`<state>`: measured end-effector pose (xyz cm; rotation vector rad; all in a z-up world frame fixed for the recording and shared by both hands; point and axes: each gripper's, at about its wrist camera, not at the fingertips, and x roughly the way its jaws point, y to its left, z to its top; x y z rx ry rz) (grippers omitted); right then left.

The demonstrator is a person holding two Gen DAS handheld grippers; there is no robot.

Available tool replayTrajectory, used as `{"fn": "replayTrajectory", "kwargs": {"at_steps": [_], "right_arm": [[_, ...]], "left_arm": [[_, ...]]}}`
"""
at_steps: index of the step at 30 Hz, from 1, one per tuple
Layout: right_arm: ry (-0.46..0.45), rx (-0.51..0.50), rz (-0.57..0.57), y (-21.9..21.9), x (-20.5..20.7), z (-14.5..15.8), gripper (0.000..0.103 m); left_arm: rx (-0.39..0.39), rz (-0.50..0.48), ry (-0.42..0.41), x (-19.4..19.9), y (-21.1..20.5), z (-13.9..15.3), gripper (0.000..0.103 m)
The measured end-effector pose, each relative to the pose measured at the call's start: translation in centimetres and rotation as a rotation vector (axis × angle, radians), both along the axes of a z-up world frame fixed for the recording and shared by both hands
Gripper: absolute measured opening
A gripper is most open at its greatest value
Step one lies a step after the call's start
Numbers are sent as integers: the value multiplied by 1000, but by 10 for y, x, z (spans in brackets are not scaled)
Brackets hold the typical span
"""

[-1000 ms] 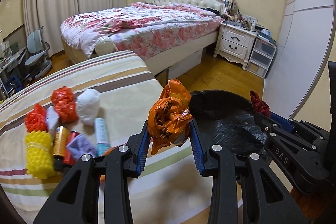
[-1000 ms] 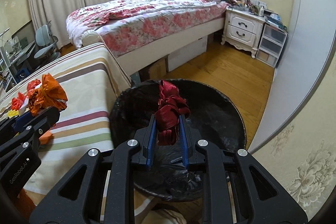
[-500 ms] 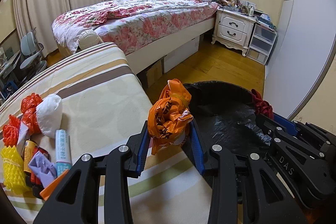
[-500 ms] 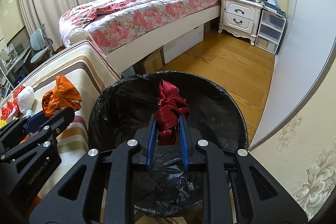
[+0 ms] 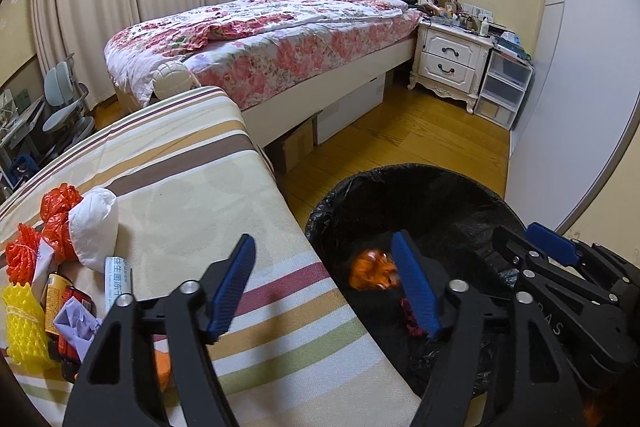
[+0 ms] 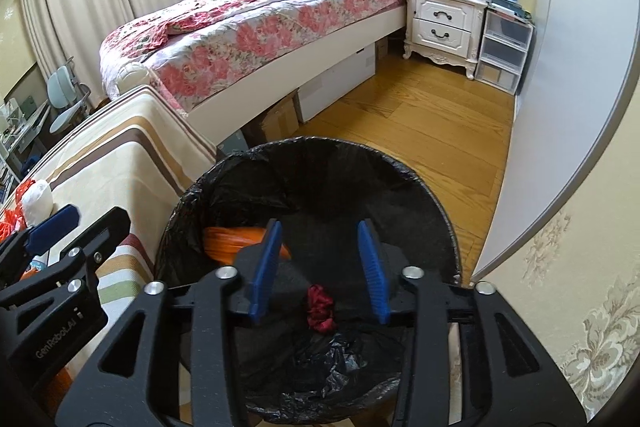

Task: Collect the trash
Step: 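Open both tools to drop the bag and ribbon into the bin, then move both tools back over the table items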

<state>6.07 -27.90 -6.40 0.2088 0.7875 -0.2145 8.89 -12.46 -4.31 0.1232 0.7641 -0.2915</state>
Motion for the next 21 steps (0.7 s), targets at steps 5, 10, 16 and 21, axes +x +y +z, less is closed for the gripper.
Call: {"fn": "replayTrajectory", "kwargs": {"at_steps": [5,10,16,21], "right_arm": [[-10,-8,-19,-2,-5,4,55],[-17,-14,-9,6,-8,10,59],[-25,-11,30,26,-9,16,66],[-26,-4,84,50,-11,18,66]], "left_arm": [[-2,26,-12,-2,8,5,74],[5,58,-29,-6,23,13,75],[11,115,-39,-14,52,24,75],[14,175,-40,-25,84,29,75]]}}
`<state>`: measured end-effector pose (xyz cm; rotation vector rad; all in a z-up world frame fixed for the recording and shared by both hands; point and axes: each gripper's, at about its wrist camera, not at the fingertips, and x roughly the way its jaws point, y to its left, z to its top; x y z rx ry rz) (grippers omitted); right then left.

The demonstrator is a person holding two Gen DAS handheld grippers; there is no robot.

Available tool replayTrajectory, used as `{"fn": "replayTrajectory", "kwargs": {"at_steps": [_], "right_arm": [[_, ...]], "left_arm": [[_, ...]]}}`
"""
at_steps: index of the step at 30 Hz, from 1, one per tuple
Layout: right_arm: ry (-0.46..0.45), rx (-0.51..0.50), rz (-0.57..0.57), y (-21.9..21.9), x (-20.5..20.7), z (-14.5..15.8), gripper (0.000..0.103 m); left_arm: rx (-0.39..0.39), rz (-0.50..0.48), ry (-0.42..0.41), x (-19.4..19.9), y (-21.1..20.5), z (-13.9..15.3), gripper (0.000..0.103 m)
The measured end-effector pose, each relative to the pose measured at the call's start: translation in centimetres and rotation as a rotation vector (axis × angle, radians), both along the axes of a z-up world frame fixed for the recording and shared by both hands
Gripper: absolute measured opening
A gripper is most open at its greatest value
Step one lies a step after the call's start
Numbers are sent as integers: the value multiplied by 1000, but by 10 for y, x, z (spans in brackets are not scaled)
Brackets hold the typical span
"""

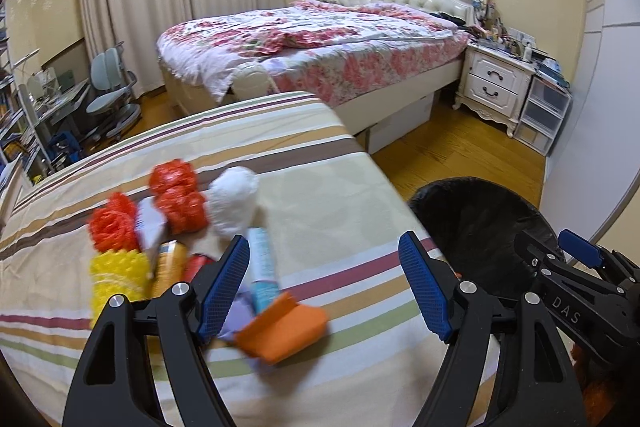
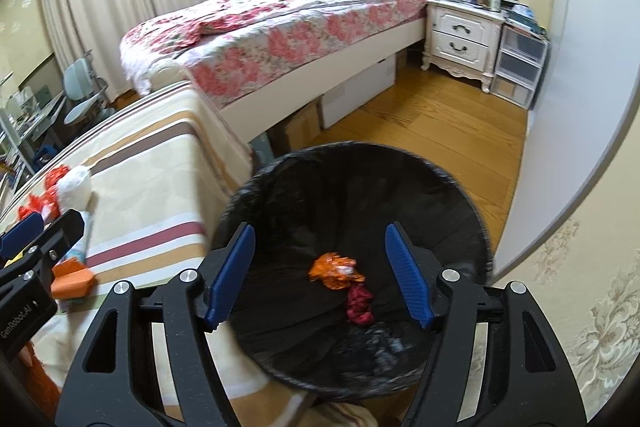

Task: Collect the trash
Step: 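Move both tools back over the table items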

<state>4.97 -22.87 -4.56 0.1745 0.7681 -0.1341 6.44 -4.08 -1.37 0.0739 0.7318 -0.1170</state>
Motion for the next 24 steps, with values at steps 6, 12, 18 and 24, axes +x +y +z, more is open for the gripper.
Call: {"fn": "replayTrajectory", "kwargs": {"at_steps": [6,12,18,24], "right_arm": [[-3,-5,79,38,1,4,66],[-4,-9,149,72,-2,8,67],[-1,-26,200,99,-7,9,67],[11,-39,230,115,-6,8,67]], "left_arm": [[2,88,-5,-12,41,5,75],[-13,188,-6,-24,86,5,75],[-25,267,24,-27,125,-5,75],[-55,261,72,-24,140,-21,75]]}}
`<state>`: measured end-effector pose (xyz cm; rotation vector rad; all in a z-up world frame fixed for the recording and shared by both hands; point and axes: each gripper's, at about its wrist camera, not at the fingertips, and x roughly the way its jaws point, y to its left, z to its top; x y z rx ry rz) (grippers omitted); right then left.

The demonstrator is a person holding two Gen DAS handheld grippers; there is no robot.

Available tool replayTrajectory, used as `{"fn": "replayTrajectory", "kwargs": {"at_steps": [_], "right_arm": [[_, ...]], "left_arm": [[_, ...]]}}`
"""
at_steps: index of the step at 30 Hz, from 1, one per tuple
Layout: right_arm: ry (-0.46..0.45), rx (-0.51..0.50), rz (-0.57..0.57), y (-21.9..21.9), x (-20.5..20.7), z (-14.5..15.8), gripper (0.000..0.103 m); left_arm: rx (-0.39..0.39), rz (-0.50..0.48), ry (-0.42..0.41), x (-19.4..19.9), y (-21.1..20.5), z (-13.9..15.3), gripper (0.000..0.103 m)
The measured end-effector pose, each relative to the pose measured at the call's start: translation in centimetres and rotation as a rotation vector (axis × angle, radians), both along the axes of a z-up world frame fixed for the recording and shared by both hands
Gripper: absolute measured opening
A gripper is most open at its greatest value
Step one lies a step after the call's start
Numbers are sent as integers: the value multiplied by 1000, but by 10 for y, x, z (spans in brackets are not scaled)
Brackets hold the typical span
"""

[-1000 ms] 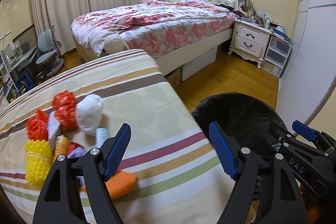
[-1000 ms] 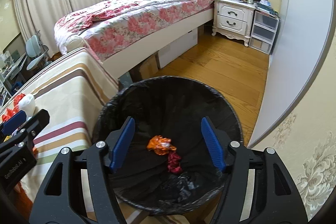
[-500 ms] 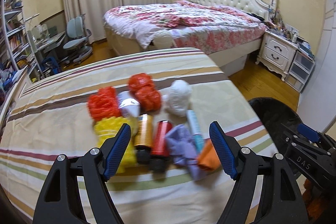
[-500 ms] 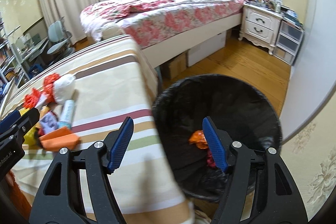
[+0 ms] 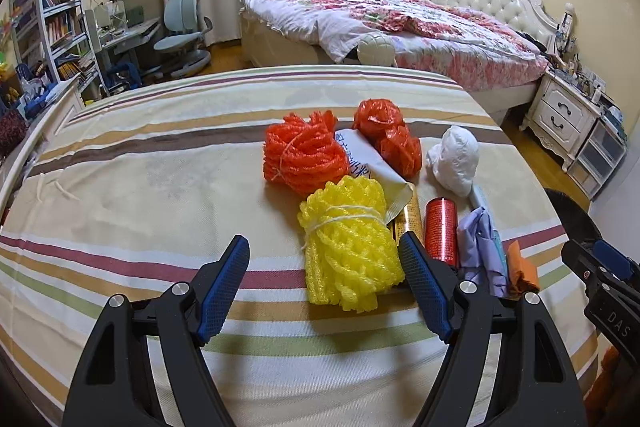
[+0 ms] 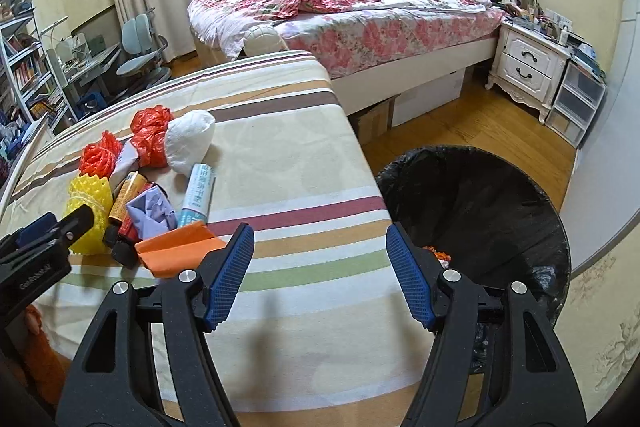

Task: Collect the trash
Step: 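Grasp the yellow foam fruit net with the left tool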

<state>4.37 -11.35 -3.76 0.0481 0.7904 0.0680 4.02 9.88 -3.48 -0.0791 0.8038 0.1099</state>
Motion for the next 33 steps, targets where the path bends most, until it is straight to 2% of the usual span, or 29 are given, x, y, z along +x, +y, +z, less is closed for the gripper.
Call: {"fn": "replayTrajectory", "kwargs": {"at_steps": [5,9,11,23,33], "right_arm": [[4,-4,25,12,-2,2,67],[-2,7,53,19,-8,7,67],[-5,15,70,25,-9,9,67],[18,10,165,59,-12,2,68],[59,-13,71,31,-14,-11,68]], "left_arm": [[-17,-26,9,1,2,-4,74],[-18,-50,14,-3,3,-5,56],[-14,-58,18,-5,4,-6,50],[-17,-54,17,-24,13,-3,49],[-19,-38,20,-31,24,-3,49]]}}
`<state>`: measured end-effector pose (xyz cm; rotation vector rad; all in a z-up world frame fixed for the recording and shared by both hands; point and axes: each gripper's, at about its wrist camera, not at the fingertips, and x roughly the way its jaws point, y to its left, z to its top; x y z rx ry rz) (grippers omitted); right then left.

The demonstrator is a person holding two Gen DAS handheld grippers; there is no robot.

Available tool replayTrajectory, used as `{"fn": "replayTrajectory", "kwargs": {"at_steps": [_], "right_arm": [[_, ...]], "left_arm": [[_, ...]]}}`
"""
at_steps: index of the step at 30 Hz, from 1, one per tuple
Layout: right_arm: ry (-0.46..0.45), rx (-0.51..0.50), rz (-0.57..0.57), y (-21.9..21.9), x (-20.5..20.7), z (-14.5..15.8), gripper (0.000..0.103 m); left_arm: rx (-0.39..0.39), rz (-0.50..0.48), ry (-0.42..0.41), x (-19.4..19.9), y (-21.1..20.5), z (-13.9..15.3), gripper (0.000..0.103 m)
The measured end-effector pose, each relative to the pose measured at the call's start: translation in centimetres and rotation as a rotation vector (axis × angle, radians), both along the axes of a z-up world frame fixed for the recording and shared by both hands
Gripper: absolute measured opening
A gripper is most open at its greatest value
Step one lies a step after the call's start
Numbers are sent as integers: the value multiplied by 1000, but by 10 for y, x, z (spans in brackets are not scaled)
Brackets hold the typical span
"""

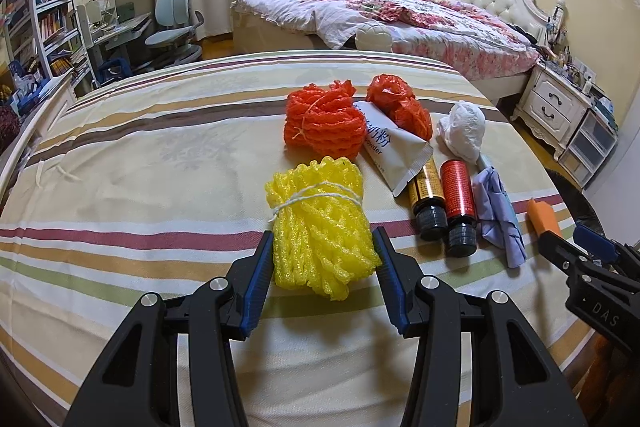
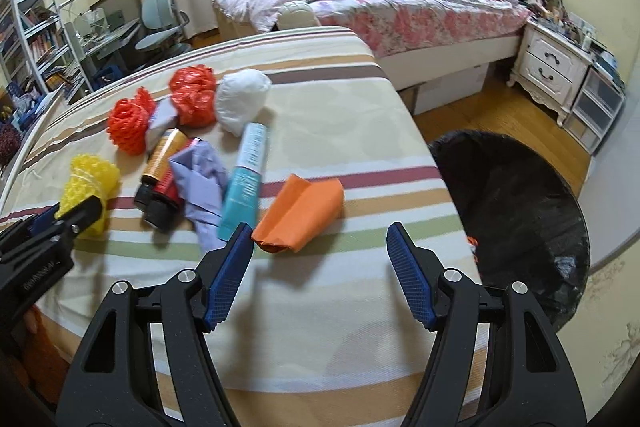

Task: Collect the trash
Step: 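Grasp the yellow foam fruit net with the left tool, then grasp the orange folded cloth with the right tool while the left tool holds the yellow net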

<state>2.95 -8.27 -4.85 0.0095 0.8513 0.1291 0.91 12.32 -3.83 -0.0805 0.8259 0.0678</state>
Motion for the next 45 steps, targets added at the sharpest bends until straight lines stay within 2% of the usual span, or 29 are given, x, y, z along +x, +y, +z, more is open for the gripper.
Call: {"fn": "replayTrajectory", "kwargs": {"at_steps": [4,10,16,25,26,32,37,39,45], "right_arm": [[11,4,-11,-6,-2,-2,68],[-19,15,-6,-2,-1,5,68],[-5,13,-8,1,9,-2,67],[22,20,8,3,14,-9,52],[21,20,9,3,14,-9,47],[11,19,6,2,13,-9,28],[7,28,6,0,14,-9,27],[6,31,6,0,14,-9,27],[-1,32,4,-1,13,-7,26]], "left_arm": [[-1,0,-1,0,-1,0,49],[-1,0,-2,-1,-1,0,49],[1,4,-4,-4,0,-1,49],[-9,10,-3,-5,3,0,49],[-12,10,0,-4,4,0,50],[-62,30,30,2,12,-4,54],[-67,32,28,6,14,-4,54],[-63,28,25,6,14,-3,48],[-49,17,2,1,10,-1,45]]}}
